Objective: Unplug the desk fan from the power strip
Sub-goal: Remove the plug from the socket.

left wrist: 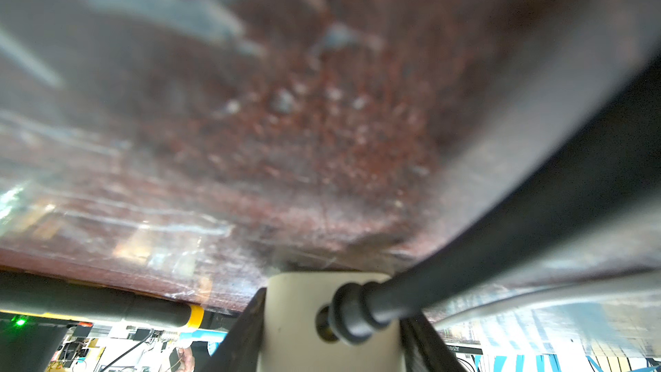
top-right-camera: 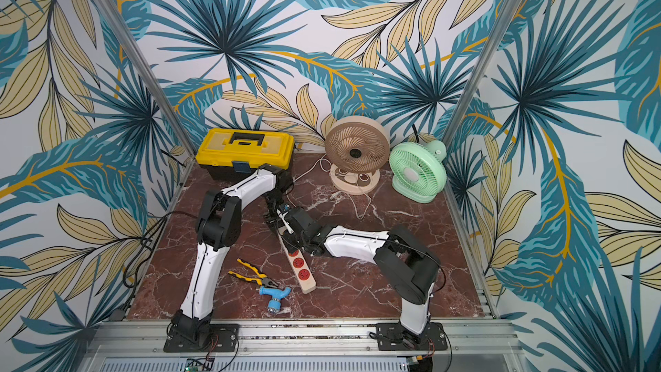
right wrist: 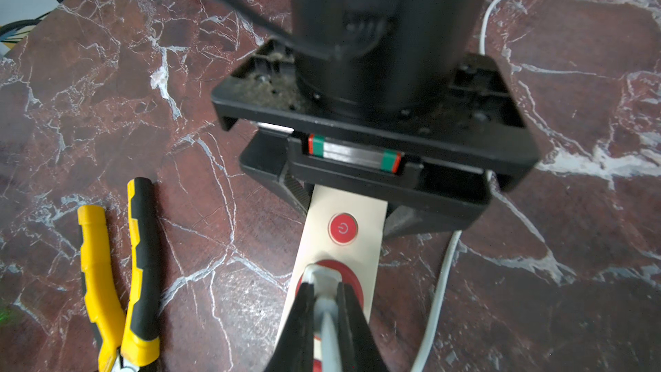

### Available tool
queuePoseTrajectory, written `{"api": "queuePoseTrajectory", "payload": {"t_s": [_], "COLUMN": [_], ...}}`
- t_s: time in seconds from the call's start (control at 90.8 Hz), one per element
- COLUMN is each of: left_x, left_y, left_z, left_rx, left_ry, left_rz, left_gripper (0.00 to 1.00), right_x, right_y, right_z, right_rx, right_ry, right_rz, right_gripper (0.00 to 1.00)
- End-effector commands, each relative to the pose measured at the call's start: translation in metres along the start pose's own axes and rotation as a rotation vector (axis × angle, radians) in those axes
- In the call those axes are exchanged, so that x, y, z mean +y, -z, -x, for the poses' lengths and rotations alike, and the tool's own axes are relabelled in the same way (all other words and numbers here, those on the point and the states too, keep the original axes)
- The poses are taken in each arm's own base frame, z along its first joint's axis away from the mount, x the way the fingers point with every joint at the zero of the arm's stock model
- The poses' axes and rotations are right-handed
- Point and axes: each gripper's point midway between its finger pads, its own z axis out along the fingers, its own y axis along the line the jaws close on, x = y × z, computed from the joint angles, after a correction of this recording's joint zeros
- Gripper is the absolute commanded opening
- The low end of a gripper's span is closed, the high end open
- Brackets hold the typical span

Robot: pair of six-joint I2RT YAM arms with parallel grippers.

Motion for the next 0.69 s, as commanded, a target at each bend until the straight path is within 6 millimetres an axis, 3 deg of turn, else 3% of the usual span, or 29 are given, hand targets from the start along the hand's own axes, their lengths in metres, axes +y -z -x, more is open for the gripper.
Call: {"api": "queuePoseTrajectory", "payload": {"t_s": [0.0,0.297,0.463,0.683], "left_x": [0.033,0.032,0.032,0.029], "left_y": [-0.060,-0.061,-0.061,-0.064], "left_z": [0.064,0.064,0.064,0.063], "left_rx": [-0.133,-0.132,-0.130,-0.115], "left_ry": [0.007,0.009,0.009,0.015], "left_rz": [0.199,0.194,0.191,0.163], "left_gripper": [0.00,0.00,0.00,0.00], "right_x": [-0.022,0.040,0.040,0.026], "right_y": [0.015,0.019,0.020,0.034], "right_z": [0.032,0.038,0.039,0.038], "right_rx": [-0.090,-0.118,-0.127,-0.150], "right_ry": [0.057,0.367,0.382,0.372], "right_rz": [-0.131,-0.142,-0.166,-0.218], "right_gripper": [0.00,0.00,0.00,0.00]}}
